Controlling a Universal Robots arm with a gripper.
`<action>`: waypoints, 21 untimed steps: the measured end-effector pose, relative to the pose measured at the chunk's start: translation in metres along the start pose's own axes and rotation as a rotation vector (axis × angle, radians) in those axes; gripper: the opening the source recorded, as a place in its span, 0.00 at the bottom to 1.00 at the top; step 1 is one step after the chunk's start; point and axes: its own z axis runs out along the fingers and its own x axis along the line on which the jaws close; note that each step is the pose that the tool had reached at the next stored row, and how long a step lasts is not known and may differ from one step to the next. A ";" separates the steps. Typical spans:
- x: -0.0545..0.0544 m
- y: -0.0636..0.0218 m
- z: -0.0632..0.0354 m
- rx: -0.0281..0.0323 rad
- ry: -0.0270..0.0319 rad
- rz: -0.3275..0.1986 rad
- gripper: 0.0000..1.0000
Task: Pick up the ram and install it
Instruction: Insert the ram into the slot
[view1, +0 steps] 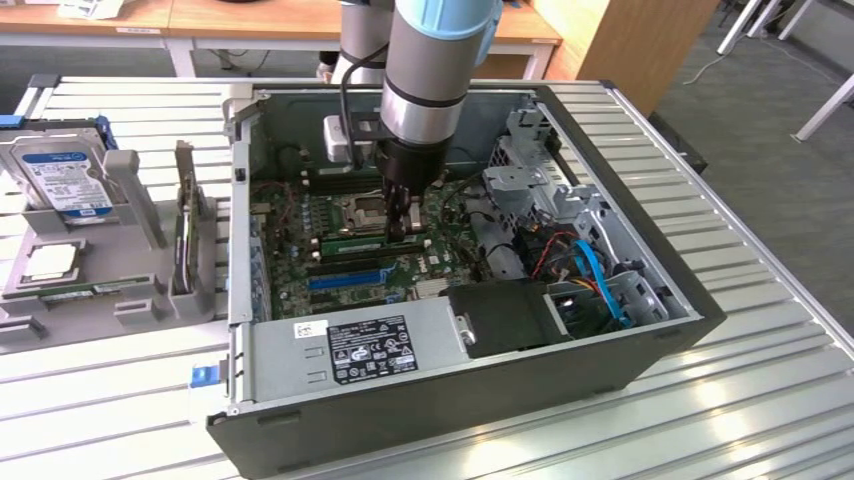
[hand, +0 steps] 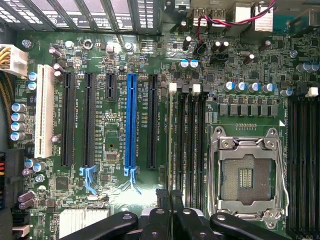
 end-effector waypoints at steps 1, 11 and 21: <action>0.000 0.0000 0.0001 0.0000 -0.0002 0.000 0.12; -0.001 0.0002 -0.0057 0.0002 -0.0003 0.002 0.12; -0.001 -0.0008 -0.0058 0.0011 -0.0011 0.030 0.12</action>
